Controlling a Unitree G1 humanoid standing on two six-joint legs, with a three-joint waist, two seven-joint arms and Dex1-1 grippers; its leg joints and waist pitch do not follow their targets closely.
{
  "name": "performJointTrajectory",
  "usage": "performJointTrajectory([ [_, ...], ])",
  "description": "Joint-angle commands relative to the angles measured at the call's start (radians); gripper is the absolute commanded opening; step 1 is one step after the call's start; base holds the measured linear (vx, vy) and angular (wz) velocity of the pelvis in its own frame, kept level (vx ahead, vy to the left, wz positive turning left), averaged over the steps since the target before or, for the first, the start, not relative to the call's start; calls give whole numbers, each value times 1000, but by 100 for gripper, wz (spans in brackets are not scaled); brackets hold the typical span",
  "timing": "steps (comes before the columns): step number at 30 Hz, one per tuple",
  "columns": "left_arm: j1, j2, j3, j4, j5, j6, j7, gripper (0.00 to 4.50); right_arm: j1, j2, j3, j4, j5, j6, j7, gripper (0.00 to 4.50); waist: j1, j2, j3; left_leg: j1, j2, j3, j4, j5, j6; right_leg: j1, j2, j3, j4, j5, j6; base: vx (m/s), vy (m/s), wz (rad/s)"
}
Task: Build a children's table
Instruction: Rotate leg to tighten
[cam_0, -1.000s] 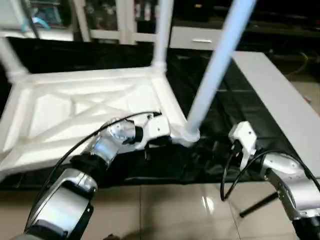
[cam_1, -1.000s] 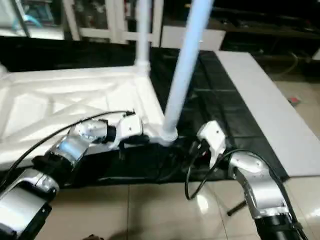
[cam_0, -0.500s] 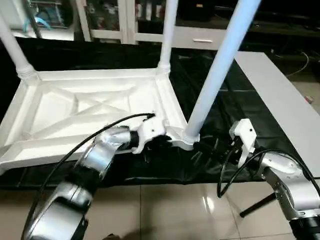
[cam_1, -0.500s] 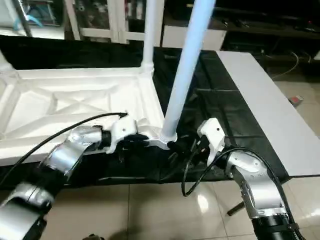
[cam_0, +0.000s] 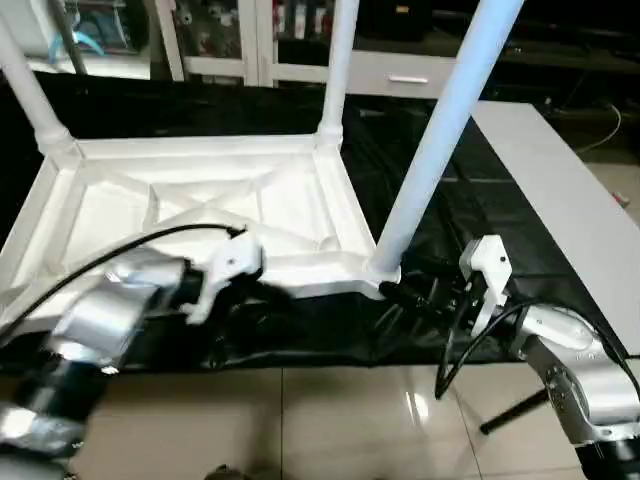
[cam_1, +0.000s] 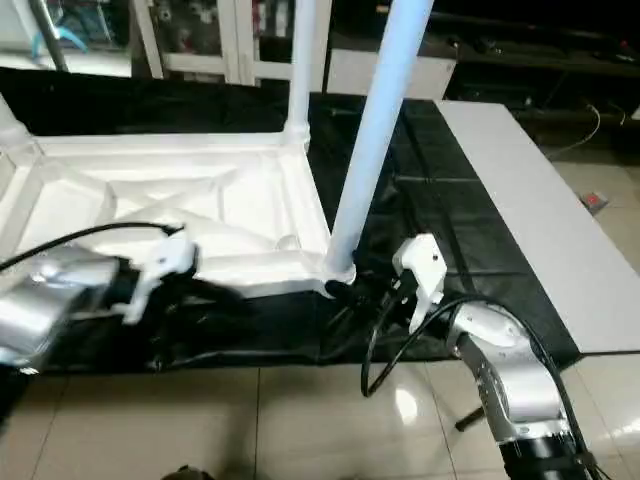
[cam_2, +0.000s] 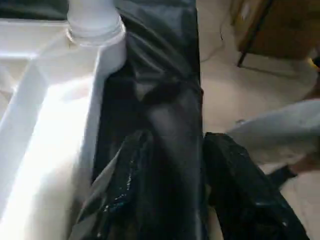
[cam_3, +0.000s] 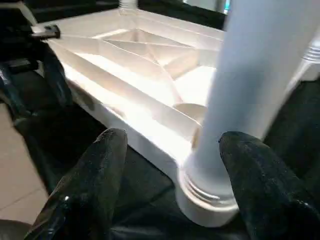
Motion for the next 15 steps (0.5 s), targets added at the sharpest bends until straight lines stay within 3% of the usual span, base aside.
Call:
performJointTrajectory([
  [1,15,42,-11,-43,40,27,0,236,18,-19,4,-43,16,16,25,316,-6,11,-50,13,16,7,-62,-235,28,41,-39,34,-65,-157,-198,0,0,0],
  [4,9,77,-19,15,153,6,119,266,29,-17,15,-59,20,22,24,316,-9,9,-50,12,13,6,-59,-225,32,41,-38,34,-67,-173,-170,0,0,0],
  [9,-9,115,-36,48,197,37,168,302,37,-17,21,-67,16,29,24,316,-9,12,-49,14,14,5,-61,-241,18,38,-39,35,-67,-189,-181,0,0,0],
  [11,-11,124,-42,53,208,31,170,317,37,-18,22,-68,13,28,23,316,-10,9,-49,12,12,4,-61,-255,15,40,-41,35,-70,-224,-168,0,0,0],
  [15,-18,147,-57,74,249,27,176,348,36,-12,17,-69,11,32,10,316,-15,12,-50,13,13,2,-61,-250,13,37,-40,34,-70,-220,-169,0,0,0],
])
